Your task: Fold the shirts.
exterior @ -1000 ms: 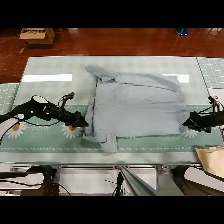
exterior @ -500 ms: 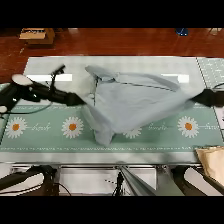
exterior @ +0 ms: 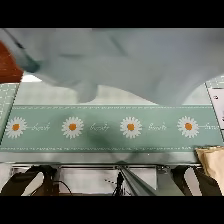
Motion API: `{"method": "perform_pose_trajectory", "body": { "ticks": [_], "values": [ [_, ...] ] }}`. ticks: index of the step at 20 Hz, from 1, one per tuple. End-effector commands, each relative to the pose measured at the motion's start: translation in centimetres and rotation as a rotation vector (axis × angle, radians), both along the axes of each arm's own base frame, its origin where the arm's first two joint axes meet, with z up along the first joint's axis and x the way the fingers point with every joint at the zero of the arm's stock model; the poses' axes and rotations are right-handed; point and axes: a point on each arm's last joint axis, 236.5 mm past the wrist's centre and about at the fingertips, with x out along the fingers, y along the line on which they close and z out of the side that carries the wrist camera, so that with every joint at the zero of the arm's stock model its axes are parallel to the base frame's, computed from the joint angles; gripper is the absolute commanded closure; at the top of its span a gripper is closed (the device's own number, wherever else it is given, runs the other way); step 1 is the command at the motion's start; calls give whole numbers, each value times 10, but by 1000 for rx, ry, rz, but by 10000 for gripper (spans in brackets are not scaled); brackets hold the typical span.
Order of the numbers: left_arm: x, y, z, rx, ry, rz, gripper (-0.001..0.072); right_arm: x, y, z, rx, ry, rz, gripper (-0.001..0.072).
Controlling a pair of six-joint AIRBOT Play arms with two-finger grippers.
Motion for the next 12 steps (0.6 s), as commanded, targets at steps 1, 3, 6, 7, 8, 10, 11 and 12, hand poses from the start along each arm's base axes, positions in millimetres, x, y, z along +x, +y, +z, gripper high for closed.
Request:
{"method": "perform_pose_trajectory", "body": {
  "ticks": [1, 3, 6, 7, 8, 10, 11, 12],
  "values": [
    [-97, 20, 74, -5, -249, 129, 679, -64, 27, 77, -35, -218, -50, 682],
    [-128, 21, 78, 10, -290, 146, 679, -86, 34, 88, -90, -215, -85, 682],
    [-153, 30, 60, -2, -223, 197, 679, -109, 35, 80, -105, -142, -142, 682],
    [-157, 32, 48, -7, -174, 204, 679, -114, 38, 74, -99, -110, -143, 682],
    [-158, 32, 33, -15, -104, 208, 679, -116, 41, 59, -105, -43, -134, 682],
    [-156, 32, -4, -8, 62, 207, 679, -119, 38, 10, -118, 171, -133, 682],
    [-154, 32, -24, -11, 158, 208, 679, -122, 34, -19, -119, 302, -132, 682],
    [-149, 33, -49, -17, 283, 210, 679, -125, 34, -48, -108, 440, -102, 682]
  ]
}}
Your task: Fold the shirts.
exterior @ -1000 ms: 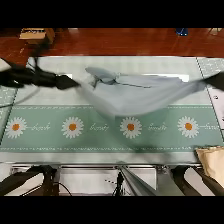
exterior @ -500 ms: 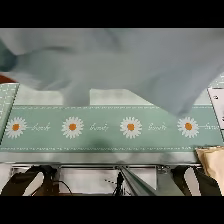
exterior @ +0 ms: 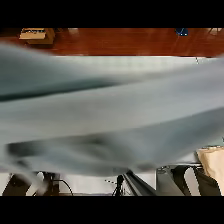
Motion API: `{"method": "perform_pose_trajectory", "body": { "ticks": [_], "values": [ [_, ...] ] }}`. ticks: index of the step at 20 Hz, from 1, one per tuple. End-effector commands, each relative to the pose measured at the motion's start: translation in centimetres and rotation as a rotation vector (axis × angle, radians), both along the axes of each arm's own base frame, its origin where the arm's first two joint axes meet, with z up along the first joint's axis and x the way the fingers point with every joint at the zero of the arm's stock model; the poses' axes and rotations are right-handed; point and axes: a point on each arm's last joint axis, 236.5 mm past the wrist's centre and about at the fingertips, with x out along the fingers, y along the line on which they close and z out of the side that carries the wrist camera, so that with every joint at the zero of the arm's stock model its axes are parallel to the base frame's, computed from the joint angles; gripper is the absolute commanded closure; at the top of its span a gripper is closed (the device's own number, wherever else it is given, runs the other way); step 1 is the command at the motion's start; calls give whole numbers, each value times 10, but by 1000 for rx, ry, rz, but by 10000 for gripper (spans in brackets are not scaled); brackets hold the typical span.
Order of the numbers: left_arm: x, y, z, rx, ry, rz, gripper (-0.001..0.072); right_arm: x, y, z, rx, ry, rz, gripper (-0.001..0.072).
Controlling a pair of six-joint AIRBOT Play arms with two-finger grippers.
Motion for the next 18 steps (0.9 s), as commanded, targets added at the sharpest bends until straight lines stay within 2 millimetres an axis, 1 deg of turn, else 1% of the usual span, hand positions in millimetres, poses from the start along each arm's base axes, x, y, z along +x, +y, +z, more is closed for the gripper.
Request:
{"method": "perform_pose_trajectory", "body": {
  "ticks": [1, 2, 3, 4, 5, 6, 8, 9, 10, 11, 12, 13, 14, 15, 17, 18],
  "values": [
    [4, 7, -88, -25, 413, 27, 679, -15, -4, -84, 46, 392, 12, 682],
    [15, 9, -112, -17, 526, 27, 679, -7, -8, -92, 39, 427, 37, 683],
    [31, 9, -129, -9, 590, 17, 679, 4, -19, -105, 57, 482, 25, 682],
    [47, 10, -147, 1, 656, 10, 679, 16, -30, -121, 77, 545, 13, 683],
    [67, 12, -165, -7, 719, 10, 679, 33, -38, -141, 101, 622, 27, 683],
    [90, 12, -181, -22, 757, 7, 678, 50, -42, -162, 121, 702, 56, 683],
    [143, 6, -210, -60, 800, -30, 679, 89, -50, -211, 150, 884, 92, 683],
    [171, 0, -227, -96, 828, -56, 678, 112, -49, -237, 152, 973, 121, 682],
    [197, -6, -247, -125, 865, -87, 679, 134, -45, -261, 148, 1048, 151, 682],
    [221, -12, -273, -127, 925, -117, 678, 158, -40, -289, 144, 1120, 175, 682],
    [241, -14, -300, -121, 988, -125, 678, 180, -35, -315, 144, 1167, 188, 682],
    [261, -13, -328, -121, 1041, -128, 678, 204, -29, -339, 150, 1190, 195, 682],
    [279, -12, -352, -133, 1080, -120, 678, 227, -25, -357, 157, 1179, 194, 682],
    [298, -8, -375, -154, 1107, -100, 678, 253, -23, -372, 169, 1138, 181, 681],
    [328, -4, -410, -182, 1126, -70, 678, 296, -20, -386, 199, 1037, 153, 681],
    [343, -2, -422, -195, 1113, -53, 678, 315, -20, -389, 207, 982, 144, 682]
  ]
}}
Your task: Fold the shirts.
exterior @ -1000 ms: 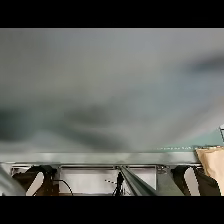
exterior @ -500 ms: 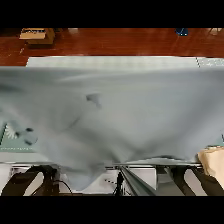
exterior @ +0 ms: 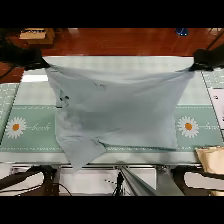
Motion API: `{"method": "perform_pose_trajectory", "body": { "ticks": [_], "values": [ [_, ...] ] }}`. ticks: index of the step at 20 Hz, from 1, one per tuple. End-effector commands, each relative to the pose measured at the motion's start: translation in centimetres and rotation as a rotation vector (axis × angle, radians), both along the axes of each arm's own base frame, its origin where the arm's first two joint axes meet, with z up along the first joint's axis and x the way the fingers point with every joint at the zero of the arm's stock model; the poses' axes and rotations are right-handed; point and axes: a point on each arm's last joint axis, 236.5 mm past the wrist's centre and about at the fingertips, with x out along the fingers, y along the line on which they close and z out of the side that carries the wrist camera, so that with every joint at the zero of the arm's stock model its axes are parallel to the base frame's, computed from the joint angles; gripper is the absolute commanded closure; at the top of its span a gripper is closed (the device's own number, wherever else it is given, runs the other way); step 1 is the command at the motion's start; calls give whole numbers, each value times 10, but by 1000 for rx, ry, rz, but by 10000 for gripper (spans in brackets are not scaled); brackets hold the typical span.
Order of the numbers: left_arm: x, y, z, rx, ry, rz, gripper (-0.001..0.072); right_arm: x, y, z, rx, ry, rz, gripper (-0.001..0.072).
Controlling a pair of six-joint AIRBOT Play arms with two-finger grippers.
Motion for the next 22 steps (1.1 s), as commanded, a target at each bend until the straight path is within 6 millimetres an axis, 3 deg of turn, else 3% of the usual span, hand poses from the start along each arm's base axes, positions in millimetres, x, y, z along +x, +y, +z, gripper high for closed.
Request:
{"method": "perform_pose_trajectory", "body": {
  "ticks": [1, 4, 6, 9, 13, 18, 22],
  "values": [
    [60, 5, -61, -18, -7, 70, 678, 77, 4, -32, 7, -158, -65, 681],
    [103, 10, -73, -36, -109, 146, 678, 117, -4, -27, 2, -302, -111, 682],
    [117, 7, -85, -41, -130, 163, 677, 132, -8, -34, 1, -340, -128, 681],
    [128, 5, -111, -27, -123, 160, 678, 142, -8, -65, 9, -303, -136, 681],
    [145, 11, -124, -9, -167, 178, 677, 152, -10, -95, 21, -277, -169, 681],
    [137, -11, -160, -68, -60, 158, 678, 146, -2, -126, 84, -180, -219, 681],
    [126, -5, -153, -92, -17, 151, 678, 135, -2, -117, 85, -154, -212, 681]
  ]
}}
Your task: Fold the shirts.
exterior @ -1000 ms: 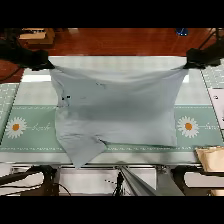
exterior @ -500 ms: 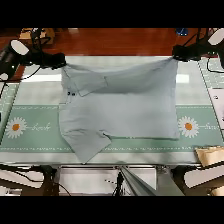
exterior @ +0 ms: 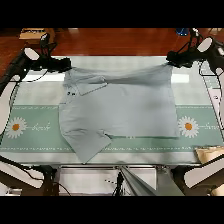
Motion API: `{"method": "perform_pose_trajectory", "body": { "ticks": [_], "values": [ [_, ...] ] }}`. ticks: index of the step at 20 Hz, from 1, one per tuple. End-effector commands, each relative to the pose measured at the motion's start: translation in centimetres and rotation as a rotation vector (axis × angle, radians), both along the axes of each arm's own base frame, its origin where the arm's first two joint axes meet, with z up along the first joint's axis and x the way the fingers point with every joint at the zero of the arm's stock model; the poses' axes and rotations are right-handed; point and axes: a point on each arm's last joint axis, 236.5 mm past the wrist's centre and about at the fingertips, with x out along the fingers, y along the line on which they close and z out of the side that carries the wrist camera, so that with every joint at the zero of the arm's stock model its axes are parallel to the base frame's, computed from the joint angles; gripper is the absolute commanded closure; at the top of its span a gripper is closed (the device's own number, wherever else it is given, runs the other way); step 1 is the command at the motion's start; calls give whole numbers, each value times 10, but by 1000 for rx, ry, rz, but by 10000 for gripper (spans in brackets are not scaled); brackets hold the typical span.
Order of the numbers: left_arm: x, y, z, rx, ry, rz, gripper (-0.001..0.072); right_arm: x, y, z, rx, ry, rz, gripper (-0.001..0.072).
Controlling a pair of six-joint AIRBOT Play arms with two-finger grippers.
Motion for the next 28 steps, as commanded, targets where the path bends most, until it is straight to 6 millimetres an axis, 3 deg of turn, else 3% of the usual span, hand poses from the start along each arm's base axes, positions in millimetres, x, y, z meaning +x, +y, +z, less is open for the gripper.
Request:
{"method": "perform_pose_trajectory", "body": {
  "ticks": [1, 5, 8, 11, 14, 24, 25, 26, 27, 28],
  "values": [
    [-22, -2, 4, -35, 88, -47, 678, -16, 2, 7, 17, 50, 6, 681],
    [-93, 2, 9, -37, 348, -201, 678, -59, -8, 28, -34, 158, 48, 682],
    [-129, -1, -12, -39, 514, -260, 678, -82, -4, 19, -39, 257, 68, 682],
    [-139, -8, -26, -44, 567, -261, 678, -114, 5, -9, -37, 405, 95, 681],
    [-142, 3, -33, 5, 588, -240, 678, -131, 2, -28, -53, 477, 100, 682],
    [-157, 14, -49, 45, 679, -222, 675, -133, 3, -31, -38, 491, 61, 679],
    [-157, 12, -50, 40, 680, -224, 622, -133, 3, -31, -38, 490, 61, 588],
    [-156, 12, -50, 40, 679, -223, 457, -133, 4, -31, -39, 489, 74, 461],
    [-157, 15, -47, 42, 679, -221, 322, -138, 3, -28, -52, 495, 116, 410],
    [-160, 20, -41, 41, 685, -219, 305, -147, 1, -23, -70, 512, 168, 390]
  ]
}}
